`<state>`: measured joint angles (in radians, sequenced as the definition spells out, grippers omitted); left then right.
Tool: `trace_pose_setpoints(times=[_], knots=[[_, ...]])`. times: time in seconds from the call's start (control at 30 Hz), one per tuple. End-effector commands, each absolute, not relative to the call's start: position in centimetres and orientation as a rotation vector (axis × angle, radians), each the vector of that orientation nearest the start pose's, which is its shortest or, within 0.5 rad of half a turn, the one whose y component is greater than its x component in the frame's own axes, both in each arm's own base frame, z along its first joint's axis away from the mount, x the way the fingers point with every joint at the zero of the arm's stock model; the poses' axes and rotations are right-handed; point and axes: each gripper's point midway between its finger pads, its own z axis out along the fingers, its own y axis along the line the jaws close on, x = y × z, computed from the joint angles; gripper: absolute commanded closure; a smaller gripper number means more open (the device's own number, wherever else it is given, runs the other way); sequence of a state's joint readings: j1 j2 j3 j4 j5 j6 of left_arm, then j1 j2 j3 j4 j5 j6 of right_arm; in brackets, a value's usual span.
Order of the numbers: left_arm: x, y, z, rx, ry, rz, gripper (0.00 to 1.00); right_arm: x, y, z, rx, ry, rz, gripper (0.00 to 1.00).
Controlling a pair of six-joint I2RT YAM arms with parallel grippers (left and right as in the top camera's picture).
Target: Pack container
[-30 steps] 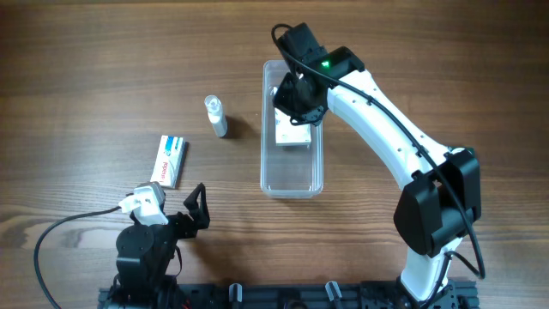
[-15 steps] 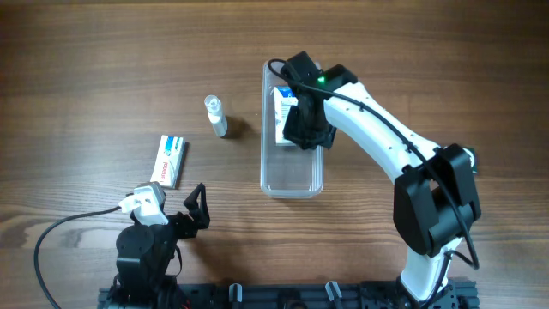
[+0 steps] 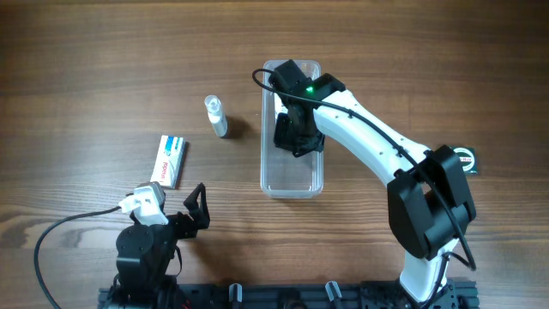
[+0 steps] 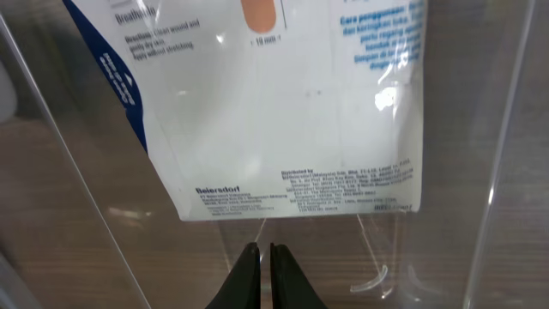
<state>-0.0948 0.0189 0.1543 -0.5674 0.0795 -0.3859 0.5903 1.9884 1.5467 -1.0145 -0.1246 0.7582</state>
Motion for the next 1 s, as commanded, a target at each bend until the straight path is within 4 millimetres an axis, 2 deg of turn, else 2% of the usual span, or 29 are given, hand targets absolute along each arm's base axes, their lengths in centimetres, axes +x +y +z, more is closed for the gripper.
trace_pose_setpoints(times=[0.0, 0.13, 0.47, 0.73, 0.97], knots=[[21.2, -3.2, 10.9, -0.23, 2.0, -0.368, 0.0, 32.3, 23.7, 4.3, 0.271, 3.127, 0.193, 0.94], [21.2, -3.2, 10.9, -0.23, 2.0, -0.368, 0.0, 32.6, 23.1, 3.3, 0.271, 3.119, 0.12, 0.95], [21.2, -3.2, 10.9, -0.23, 1.999, -0.368, 0.0, 35.3, 22.8, 3.5, 0.272, 3.0, 0.096, 0.94], [21.2, -3.2, 10.9, -0.23, 2.0, -0.368, 0.0, 36.8, 20.4, 4.3, 0.359, 2.99, 0.075, 0.95], [21.2, -3.2, 10.9, -0.23, 2.0, -0.368, 0.0, 38.1, 21.1, 4.7, 0.362, 2.945, 0.138, 0.95]])
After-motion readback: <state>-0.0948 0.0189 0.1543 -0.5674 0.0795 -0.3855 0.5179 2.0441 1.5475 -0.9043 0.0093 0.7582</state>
